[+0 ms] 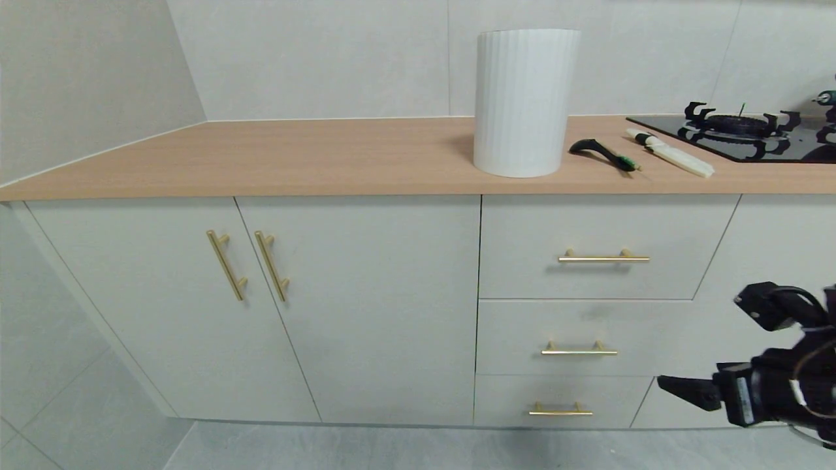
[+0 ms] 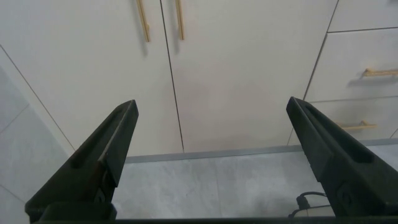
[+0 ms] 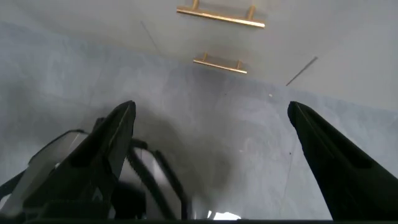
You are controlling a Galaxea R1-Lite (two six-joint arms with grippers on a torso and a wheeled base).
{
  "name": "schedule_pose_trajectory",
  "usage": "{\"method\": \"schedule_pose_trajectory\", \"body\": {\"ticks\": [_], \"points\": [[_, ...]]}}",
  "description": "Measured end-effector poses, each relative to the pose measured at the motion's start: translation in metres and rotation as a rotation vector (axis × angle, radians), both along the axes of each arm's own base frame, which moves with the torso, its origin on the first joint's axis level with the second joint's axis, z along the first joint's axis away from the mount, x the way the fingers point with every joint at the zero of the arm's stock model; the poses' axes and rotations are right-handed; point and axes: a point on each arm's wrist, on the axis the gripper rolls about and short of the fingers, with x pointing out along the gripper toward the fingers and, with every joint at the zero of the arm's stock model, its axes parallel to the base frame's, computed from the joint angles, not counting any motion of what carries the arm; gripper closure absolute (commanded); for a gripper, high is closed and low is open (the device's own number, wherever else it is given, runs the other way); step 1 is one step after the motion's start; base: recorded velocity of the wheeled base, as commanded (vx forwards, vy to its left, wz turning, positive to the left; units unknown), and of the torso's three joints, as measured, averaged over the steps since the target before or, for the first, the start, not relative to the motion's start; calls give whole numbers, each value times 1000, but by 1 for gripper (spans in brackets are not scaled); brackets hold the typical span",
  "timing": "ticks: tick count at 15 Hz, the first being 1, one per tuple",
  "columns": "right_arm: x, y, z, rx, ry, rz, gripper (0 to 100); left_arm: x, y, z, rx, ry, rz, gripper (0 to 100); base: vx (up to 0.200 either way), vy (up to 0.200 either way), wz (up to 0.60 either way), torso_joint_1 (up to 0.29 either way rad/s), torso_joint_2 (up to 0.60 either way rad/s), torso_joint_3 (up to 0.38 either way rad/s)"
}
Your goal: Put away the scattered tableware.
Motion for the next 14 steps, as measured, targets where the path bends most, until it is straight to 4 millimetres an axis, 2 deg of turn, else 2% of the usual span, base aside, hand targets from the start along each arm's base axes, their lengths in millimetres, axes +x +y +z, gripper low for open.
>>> {"method": "schedule_pose_trajectory", "body": {"ticks": [3, 6, 11, 14], "points": [[63, 11, -28, -22, -2, -19, 0, 0, 0, 0, 0, 0, 1, 0, 0, 0, 0, 0, 0, 0], [107, 19, -64, -49, -21, -60, 0, 0, 0, 0, 0, 0, 0, 0, 0, 0, 0, 0, 0, 0], [148, 25, -120, -44, -124, -134, 0, 0, 0, 0, 0, 0, 1, 0, 0, 0, 0, 0, 0, 0], [164, 28, -141, -28, -113, -195, 0, 0, 0, 0, 0, 0, 0, 0, 0, 0, 0, 0, 0, 0]]}}
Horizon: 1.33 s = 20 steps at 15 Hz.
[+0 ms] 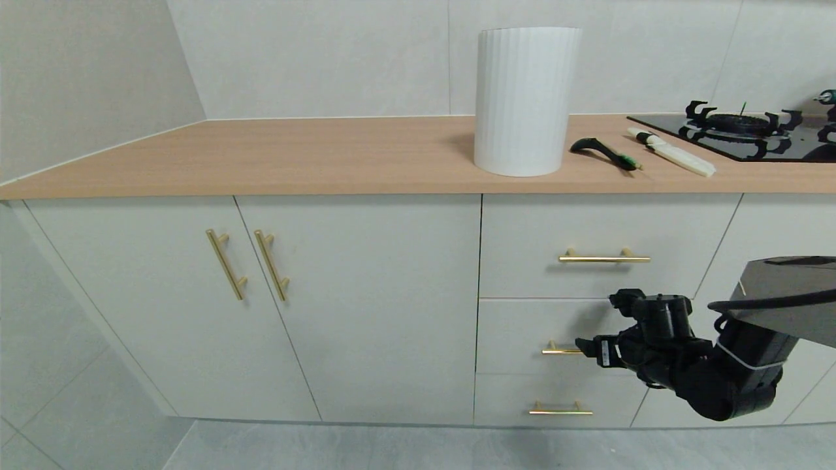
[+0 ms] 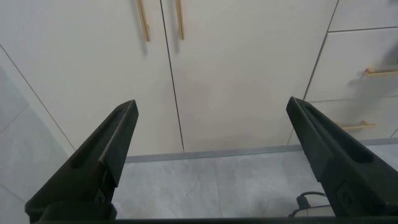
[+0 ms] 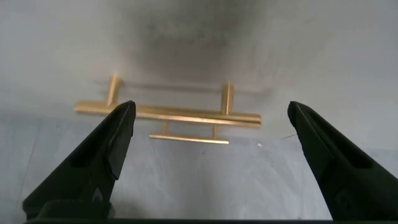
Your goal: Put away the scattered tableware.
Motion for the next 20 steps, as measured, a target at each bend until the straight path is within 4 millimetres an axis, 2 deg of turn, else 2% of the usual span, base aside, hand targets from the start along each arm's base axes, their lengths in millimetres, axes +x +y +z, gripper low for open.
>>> {"method": "schedule_pose_trajectory", "body": {"ticks": [8, 13, 20], "points": [[17, 12, -26, -25, 12, -16, 0, 0, 0, 0, 0, 0, 0, 0, 0, 0, 0, 0, 0, 0], [21, 13, -34, -26, 17, -16, 0, 0, 0, 0, 0, 0, 0, 0, 0, 0, 0, 0, 0, 0], [17, 12, -39, -35, 49, -13, 0, 0, 0, 0, 0, 0, 0, 0, 0, 0, 0, 0, 0, 0]]}}
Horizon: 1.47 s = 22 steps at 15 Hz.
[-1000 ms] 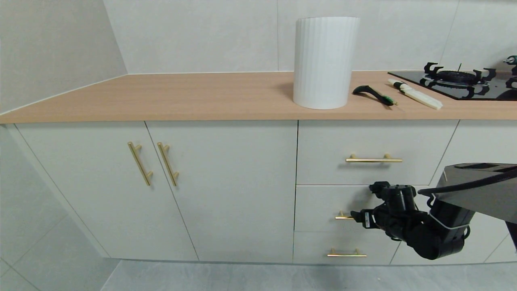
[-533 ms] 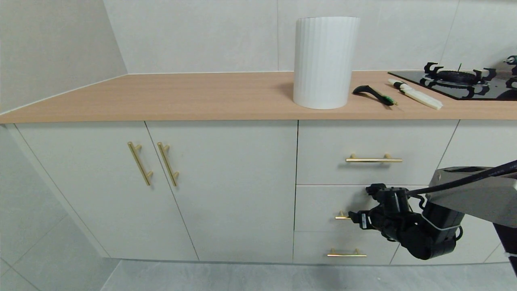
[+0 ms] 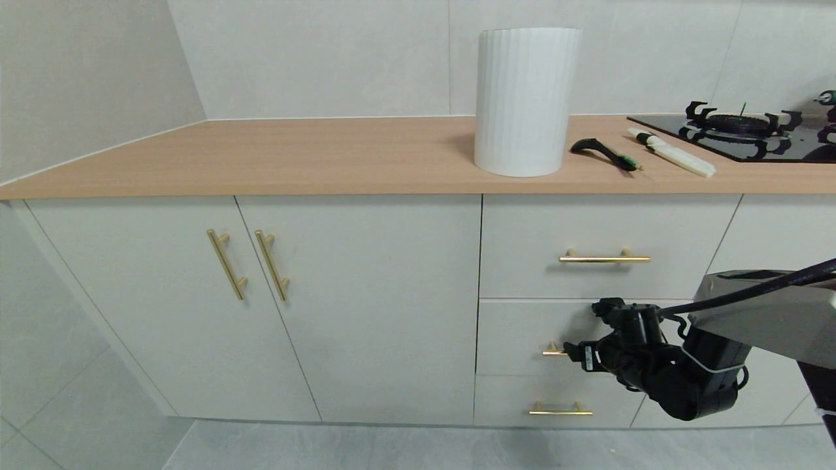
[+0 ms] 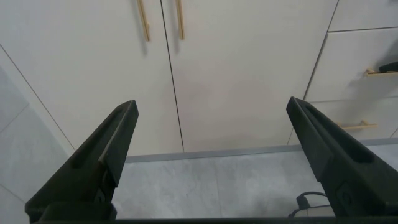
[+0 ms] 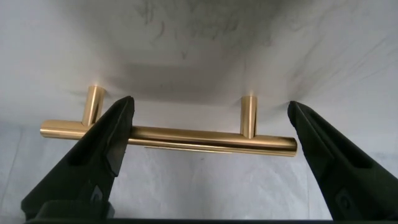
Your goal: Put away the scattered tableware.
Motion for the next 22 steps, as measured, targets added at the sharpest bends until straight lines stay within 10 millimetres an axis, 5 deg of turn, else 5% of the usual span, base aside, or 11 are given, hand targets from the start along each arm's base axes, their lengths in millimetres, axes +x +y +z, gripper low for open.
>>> {"method": "schedule_pose_trajectory", "body": {"ticks": [6, 9, 12, 17, 19, 22], "points": [[-10, 0, 0, -13, 45, 7, 0, 0, 0, 0, 0, 0, 0, 0, 0, 0, 0, 0, 0, 0], [-33, 0, 12, -33, 125, 28, 0, 0, 0, 0, 0, 0, 0, 0, 0, 0, 0, 0, 0, 0], [-66, 5, 58, -47, 170, 75, 0, 0, 0, 0, 0, 0, 0, 0, 0, 0, 0, 0, 0, 0], [-107, 9, 156, -7, 2, 117, 0, 0, 0, 0, 0, 0, 0, 0, 0, 0, 0, 0, 0, 0], [-108, 10, 169, 8, -50, 122, 0, 0, 0, 0, 0, 0, 0, 0, 0, 0, 0, 0, 0, 0], [-94, 16, 162, 4, -88, 109, 0, 0, 0, 0, 0, 0, 0, 0, 0, 0, 0, 0, 0, 0]]}}
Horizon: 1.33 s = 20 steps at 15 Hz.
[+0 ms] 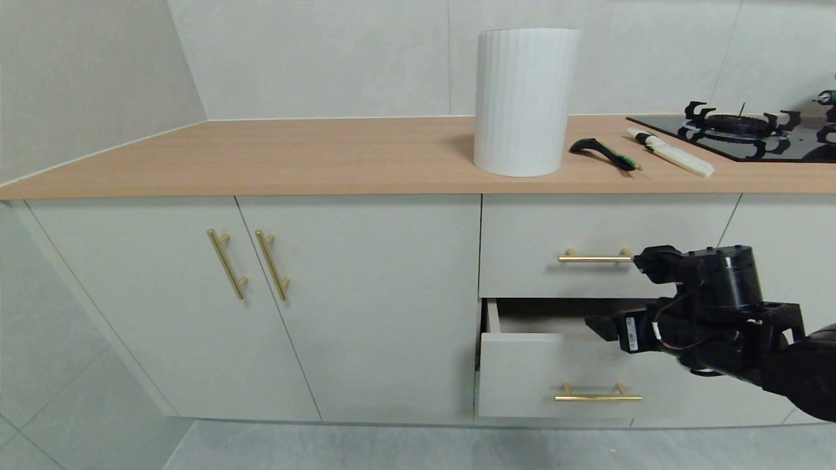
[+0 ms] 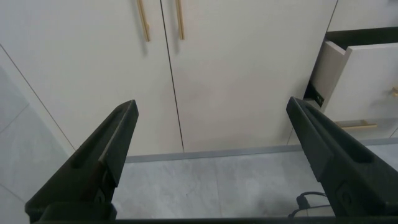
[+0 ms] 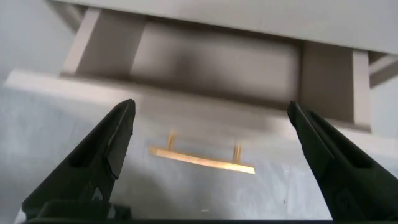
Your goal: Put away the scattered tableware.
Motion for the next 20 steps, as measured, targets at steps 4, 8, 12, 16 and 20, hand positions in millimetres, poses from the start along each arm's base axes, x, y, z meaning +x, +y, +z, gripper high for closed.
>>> {"method": "schedule_pose_trajectory", "body": {"ticks": [4, 8, 12, 16, 20], "points": [[32, 11, -31, -25, -32, -66, 0, 0, 0, 0, 0, 0, 0, 0, 0, 0, 0, 0, 0, 0], [42, 13, -55, -48, 23, -73, 0, 0, 0, 0, 0, 0, 0, 0, 0, 0, 0, 0, 0, 0], [41, 10, -63, -61, 69, -74, 0, 0, 0, 0, 0, 0, 0, 0, 0, 0, 0, 0, 0, 0], [31, 7, -60, -79, 159, -48, 0, 0, 0, 0, 0, 0, 0, 0, 0, 0, 0, 0, 0, 0], [14, 3, -47, -79, 263, 5, 0, 0, 0, 0, 0, 0, 0, 0, 0, 0, 0, 0, 0, 0]]}}
